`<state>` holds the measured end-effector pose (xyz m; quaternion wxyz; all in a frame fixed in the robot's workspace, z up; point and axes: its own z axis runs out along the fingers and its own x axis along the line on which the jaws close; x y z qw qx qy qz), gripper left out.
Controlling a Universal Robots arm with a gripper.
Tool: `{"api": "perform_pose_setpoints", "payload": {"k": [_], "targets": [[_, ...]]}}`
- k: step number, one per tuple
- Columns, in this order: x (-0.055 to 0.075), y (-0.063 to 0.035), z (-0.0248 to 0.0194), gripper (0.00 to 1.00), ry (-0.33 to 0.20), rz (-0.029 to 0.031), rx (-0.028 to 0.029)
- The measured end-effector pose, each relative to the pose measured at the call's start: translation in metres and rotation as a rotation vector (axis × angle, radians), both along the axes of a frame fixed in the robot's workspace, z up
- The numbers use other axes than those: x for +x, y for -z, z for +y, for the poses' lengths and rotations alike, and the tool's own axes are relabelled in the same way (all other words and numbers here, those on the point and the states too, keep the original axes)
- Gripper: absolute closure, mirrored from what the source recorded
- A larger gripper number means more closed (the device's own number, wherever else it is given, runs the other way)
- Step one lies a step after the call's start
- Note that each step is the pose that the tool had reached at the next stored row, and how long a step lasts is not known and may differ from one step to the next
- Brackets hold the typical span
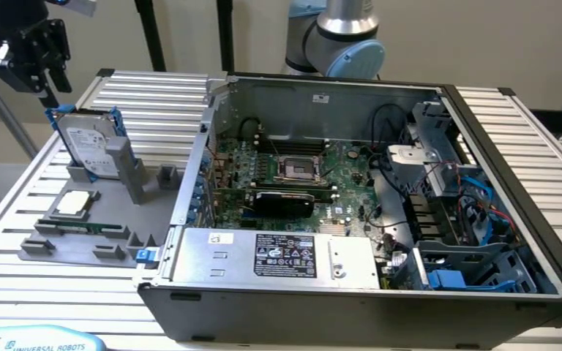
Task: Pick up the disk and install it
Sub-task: 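Pick up the disk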
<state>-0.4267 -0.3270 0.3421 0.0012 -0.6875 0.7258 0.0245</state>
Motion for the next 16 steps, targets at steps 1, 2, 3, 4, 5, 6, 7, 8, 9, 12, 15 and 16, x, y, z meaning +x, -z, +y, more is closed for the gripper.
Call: {"api": "perform_pose_setpoints", "payload": {"k": [1,2,3,4,5,6,7,8,9,12,15,16], "targets": [[0.0,0.0016,0.0,0.52,-0.001,0.0,0.0],[0.0,0.003,0.0,0.52,-0.003,-0.0001,0.0],[0.0,0.0042,0.0001,0.52,-0.004,-0.0001,0.0],[0.0,0.0054,0.0001,0.52,-0.006,-0.0001,-0.0001],[0.0,0.0065,0.0001,0.5,-0.007,-0.0001,0.0],[0.0,0.0079,0.0001,0.5,-0.009,-0.0001,0.0],[0.0,0.0093,0.0001,0.5,-0.01,-0.0002,0.0],[0.0,0.0108,0.0001,0.44,-0.012,-0.0002,0.0],[0.0,0.0125,0.0002,0.44,-0.013,-0.0003,0.0],[0.0,0.0171,0.0001,0.44,-0.018,-0.0004,-0.0001],[0.001,0.0219,0.0001,0.44,-0.022,-0.0011,-0.0001],[0.001,0.0233,0.0001,0.44,-0.024,-0.0015,0.0]]}}
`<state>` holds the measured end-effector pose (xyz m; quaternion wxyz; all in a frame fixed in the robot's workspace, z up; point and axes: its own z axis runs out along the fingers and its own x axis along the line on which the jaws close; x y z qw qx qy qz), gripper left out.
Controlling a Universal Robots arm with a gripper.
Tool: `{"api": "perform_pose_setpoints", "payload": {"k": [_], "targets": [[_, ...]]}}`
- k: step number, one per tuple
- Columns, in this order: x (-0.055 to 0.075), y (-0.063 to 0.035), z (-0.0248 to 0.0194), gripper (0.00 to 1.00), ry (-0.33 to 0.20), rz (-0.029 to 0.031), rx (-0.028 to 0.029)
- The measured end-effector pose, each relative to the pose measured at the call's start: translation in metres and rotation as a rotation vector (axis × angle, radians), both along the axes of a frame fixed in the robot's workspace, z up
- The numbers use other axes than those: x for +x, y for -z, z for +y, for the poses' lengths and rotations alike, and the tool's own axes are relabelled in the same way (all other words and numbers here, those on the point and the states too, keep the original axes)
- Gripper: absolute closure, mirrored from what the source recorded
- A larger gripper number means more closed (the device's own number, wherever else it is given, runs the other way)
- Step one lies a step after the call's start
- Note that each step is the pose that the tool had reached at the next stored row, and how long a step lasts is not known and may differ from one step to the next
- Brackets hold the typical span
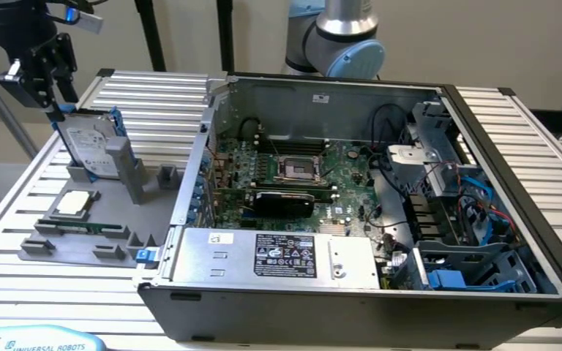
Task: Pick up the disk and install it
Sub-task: 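Pick up the disk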
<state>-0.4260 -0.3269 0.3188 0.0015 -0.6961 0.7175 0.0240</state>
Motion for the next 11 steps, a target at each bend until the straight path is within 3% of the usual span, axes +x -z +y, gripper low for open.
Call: {"api": "perform_pose_setpoints", "payload": {"k": [4,11], "targets": [[0.0,0.0055,0.0,0.44,-0.006,-0.0032,0.0],[0.001,0.0128,-0.0001,0.44,-0.014,-0.0146,0.0]]}}
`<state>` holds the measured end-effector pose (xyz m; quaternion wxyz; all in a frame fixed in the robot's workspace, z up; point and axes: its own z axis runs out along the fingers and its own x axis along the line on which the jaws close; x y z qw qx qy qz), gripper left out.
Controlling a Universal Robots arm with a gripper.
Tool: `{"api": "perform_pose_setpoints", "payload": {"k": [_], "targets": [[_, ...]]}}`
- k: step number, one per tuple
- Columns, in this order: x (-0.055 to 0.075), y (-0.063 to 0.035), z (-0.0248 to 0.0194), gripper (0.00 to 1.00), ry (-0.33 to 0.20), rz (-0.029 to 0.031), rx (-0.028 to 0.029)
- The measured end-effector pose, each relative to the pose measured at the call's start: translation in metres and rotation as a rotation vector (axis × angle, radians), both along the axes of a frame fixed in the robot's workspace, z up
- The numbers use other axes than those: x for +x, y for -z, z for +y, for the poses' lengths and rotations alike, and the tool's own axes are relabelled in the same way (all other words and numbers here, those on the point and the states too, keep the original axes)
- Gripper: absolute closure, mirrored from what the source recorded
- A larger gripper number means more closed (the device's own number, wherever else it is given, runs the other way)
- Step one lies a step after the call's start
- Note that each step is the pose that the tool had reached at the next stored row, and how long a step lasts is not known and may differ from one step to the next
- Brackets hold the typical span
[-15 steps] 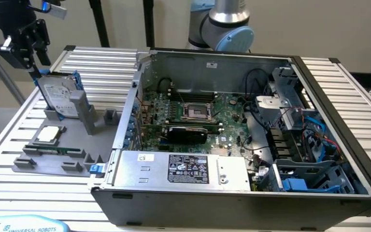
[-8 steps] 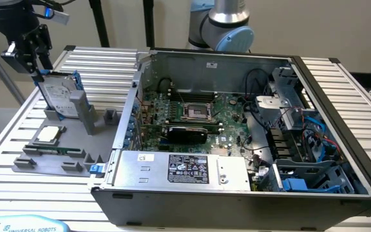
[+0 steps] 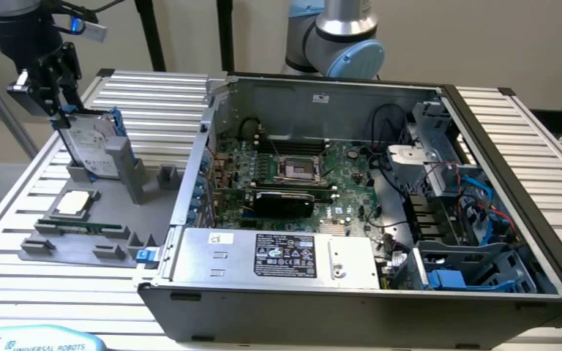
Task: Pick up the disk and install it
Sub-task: 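Pick up the disk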
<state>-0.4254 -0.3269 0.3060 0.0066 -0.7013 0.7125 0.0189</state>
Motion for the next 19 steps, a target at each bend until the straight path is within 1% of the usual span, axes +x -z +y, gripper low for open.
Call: {"api": "perform_pose_setpoints", "payload": {"k": [7,19], "targets": [[0.0,0.0018,0.0001,0.44,-0.003,-0.0013,0.0001],[0.0,0.0047,0.0,0.44,-0.002,-0.0012,-0.0004]]}}
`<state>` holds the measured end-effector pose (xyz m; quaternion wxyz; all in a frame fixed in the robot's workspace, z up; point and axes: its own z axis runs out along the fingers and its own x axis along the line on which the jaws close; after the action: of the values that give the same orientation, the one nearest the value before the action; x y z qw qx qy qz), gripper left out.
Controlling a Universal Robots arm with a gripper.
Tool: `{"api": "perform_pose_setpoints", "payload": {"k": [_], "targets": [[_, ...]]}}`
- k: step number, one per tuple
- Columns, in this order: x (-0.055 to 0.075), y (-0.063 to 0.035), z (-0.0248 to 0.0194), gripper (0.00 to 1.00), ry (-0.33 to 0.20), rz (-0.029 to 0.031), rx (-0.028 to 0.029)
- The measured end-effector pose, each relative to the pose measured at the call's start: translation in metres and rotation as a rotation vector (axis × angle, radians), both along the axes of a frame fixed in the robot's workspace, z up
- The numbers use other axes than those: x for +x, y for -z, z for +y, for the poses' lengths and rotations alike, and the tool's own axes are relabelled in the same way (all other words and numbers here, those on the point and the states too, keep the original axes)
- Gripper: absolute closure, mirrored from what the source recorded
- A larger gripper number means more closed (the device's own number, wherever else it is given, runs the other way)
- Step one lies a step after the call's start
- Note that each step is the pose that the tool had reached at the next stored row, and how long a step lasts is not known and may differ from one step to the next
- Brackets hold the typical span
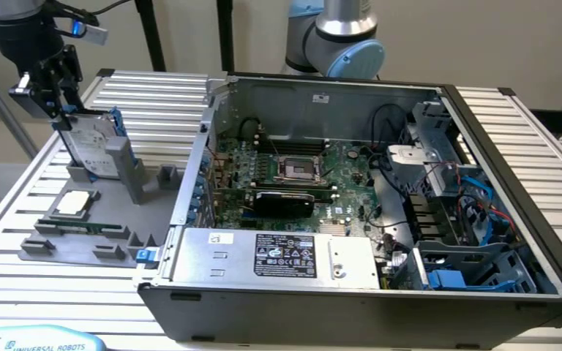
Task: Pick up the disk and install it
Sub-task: 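Pick up the disk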
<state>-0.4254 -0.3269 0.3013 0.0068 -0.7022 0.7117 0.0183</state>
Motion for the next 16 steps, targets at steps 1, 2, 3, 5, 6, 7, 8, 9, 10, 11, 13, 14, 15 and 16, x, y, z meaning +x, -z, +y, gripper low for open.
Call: {"api": "perform_pose_setpoints", "payload": {"k": [1,2,3,5,6,7,8,9,10,11,13,14,15,16], "targets": [[0.0,0.0005,0.0,0.44,0.0,0.0,0.0],[-0.0001,0.0011,0.0,0.44,0.0,0.0001,-0.0002],[0.0,0.002,0.0,0.44,0.0,0.0002,-0.0002],[0.0,0.0037,0.0,0.44,0.0,0.0002,-0.0002],[-0.0001,0.0046,0.0,0.44,0.0,0.0002,-0.0003],[-0.0003,0.0054,0.0,0.44,0.0,0.0002,-0.0003],[-0.0006,0.006,0.0,0.44,0.0,0.0003,-0.0003],[-0.0009,0.0065,0.0,0.44,0.0,0.0003,-0.0003],[-0.0013,0.007,0.0,0.44,0.0,0.0002,-0.0003],[-0.0016,0.0075,0.0,0.44,0.0,0.0001,-0.0002],[-0.0025,0.0086,0.0,0.44,0.0,0.0002,-0.0003],[-0.0028,0.0093,0.0,0.44,0.0,0.0002,-0.0005],[-0.0031,0.01,0.0,0.44,0.0,0.0002,-0.0008],[-0.0031,0.0105,0.0,0.44,0.0,0.0002,-0.0009]]}}
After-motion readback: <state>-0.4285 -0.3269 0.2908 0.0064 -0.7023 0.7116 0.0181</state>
